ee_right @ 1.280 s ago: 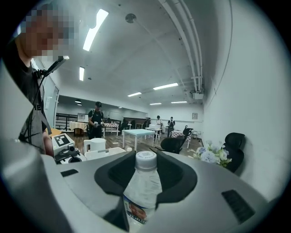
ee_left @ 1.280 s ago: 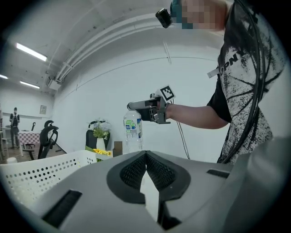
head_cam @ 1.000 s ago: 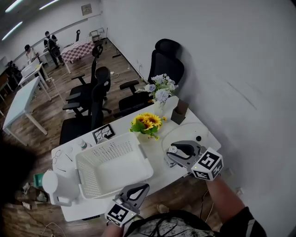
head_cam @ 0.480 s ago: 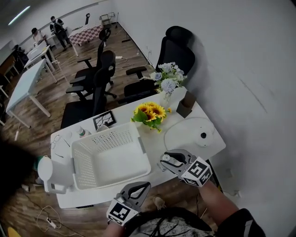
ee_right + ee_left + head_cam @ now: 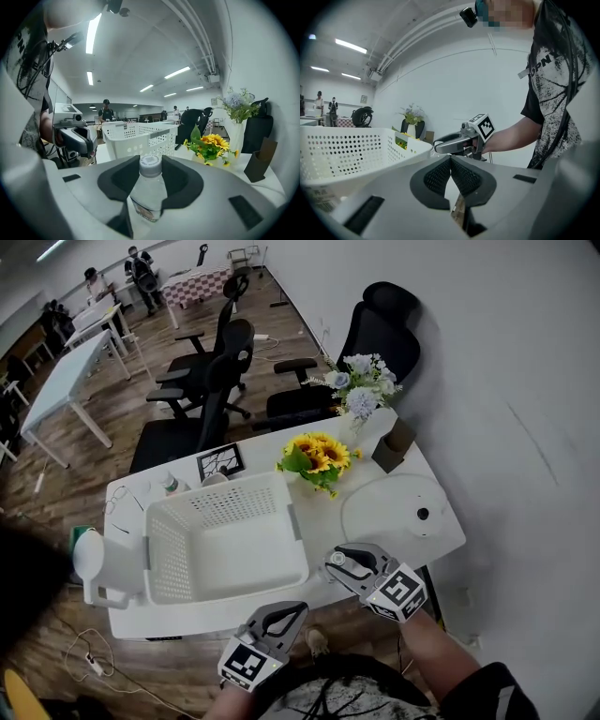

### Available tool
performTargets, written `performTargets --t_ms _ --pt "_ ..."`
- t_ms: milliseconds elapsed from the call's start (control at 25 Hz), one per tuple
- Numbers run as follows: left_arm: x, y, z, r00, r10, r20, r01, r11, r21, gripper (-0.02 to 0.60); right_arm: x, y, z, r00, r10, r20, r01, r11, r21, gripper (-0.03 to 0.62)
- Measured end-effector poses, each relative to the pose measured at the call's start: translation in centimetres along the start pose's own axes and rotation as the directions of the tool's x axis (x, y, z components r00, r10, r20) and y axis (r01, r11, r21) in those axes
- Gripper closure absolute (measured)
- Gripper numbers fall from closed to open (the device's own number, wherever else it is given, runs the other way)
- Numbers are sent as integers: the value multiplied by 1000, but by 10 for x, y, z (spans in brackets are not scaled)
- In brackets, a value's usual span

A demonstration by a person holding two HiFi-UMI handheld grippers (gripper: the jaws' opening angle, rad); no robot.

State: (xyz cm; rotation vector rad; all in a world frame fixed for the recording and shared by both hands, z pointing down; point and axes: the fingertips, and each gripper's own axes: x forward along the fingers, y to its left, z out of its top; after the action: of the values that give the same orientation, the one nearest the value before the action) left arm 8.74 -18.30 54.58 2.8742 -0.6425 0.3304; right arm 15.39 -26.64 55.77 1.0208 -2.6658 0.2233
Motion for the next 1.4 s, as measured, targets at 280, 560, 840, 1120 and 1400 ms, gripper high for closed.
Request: performTargets --t_ms 280,560,840,1120,1400 --pt "4 -2 0 1000 3 -6 -3 1000 11 571 0 2 -2 1000 -6 4 6 1000 -11 436" --pt "5 1 5 1000 -4 -12 5 999 41 571 0 0 -2 1000 -21 -6 21 1000 -16 435" --pt "0 4 12 1000 -25 -8 26 998 55 571 2 1 -4 998 -52 -43 51 999 -5 436" --pt "-5 5 19 998 -69 -1 69 995 66 571 -3 -4 5 992 -116 -42 117 993 22 392" --pt "-14 8 28 993 -120 3 119 988 100 571 -17 1 20 982 -188 -30 187 982 -33 382"
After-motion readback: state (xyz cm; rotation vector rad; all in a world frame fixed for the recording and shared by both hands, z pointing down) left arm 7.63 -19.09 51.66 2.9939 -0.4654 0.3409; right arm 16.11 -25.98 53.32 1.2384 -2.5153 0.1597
